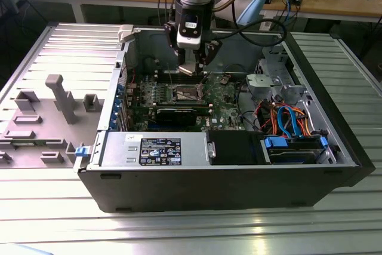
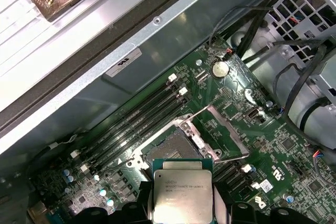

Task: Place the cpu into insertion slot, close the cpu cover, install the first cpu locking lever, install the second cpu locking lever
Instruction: 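Place the cpu into insertion slot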

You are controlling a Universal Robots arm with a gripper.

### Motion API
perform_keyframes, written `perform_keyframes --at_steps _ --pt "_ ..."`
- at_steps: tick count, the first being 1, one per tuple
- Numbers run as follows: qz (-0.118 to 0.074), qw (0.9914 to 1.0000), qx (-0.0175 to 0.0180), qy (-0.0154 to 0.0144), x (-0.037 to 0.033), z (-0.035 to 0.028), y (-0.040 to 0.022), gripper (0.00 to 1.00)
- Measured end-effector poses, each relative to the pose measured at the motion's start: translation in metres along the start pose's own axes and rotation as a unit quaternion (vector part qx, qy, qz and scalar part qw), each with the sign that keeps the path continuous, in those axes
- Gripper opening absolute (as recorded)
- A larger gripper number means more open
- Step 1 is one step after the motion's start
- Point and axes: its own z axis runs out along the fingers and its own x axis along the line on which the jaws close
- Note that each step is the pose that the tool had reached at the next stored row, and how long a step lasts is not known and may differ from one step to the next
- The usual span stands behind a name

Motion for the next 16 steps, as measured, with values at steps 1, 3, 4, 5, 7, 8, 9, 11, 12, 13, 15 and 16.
perform_keyframes --at_steps 1,3,4,5,7,8,9,11,12,13,15,16 --pt "0.001 1.00000 0.0000 0.0000 0.0000 0.0000 0.0000 0.55" --pt "0.003 1.00000 -0.0001 -0.0001 0.0000 0.0000 0.0000 0.55" --pt "0.004 0.99999 -0.0001 -0.0002 0.0000 0.0000 0.0000 0.55" --pt "0.005 0.99999 -0.0001 -0.0002 0.0000 0.0000 0.0000 0.55" --pt "0.008 0.99997 -0.0002 -0.0003 0.0000 0.0000 0.0000 0.55" --pt "0.009 0.99996 -0.0002 -0.0004 0.0000 0.0000 0.0000 0.55" --pt "0.010 0.99995 -0.0002 -0.0004 0.0000 0.0000 0.0000 0.55" --pt "0.012 0.99992 -0.0002 -0.0005 0.0000 0.0000 0.0000 0.55" --pt "0.014 0.99990 -0.0003 -0.0006 0.0000 0.0000 0.0000 0.55" --pt "0.015 0.99988 -0.0003 -0.0006 0.0000 0.0000 0.0000 0.55" --pt "0.018 0.99984 -0.0003 -0.0008 0.0000 0.0001 0.0000 0.55" --pt "0.019 0.99981 -0.0003 -0.0008 0.0000 0.0000 0.0000 0.55"
